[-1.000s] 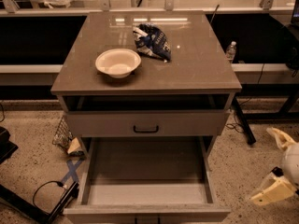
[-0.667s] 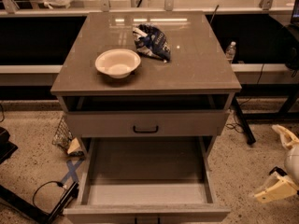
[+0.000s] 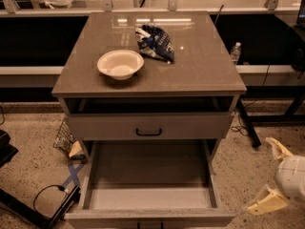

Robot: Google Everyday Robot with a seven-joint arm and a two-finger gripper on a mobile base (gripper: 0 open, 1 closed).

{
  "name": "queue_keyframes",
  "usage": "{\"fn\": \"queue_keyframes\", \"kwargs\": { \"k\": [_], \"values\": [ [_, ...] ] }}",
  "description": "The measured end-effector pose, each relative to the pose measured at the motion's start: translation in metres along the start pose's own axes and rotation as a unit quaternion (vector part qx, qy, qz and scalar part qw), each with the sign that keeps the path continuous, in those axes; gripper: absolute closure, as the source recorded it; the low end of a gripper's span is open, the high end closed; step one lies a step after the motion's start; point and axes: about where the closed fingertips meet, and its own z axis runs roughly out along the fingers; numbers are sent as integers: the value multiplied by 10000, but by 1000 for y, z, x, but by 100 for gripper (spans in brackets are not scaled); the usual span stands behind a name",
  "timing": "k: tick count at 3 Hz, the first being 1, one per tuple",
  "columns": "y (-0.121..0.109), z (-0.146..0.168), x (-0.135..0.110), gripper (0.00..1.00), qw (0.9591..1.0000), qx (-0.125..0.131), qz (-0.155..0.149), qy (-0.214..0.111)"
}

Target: Close middle drawer

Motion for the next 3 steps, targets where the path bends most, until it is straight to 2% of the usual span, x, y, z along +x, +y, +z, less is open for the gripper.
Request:
{"fn": "queue_keyframes", "kwargs": {
  "k": [1,2,3],
  "values": [
    [44,49,27,0,9997,-42,202,-164],
    [84,100,56,0,9985,104,229,-487],
    [128,162,91,25,9959,68,246,-864]
  ]
}}
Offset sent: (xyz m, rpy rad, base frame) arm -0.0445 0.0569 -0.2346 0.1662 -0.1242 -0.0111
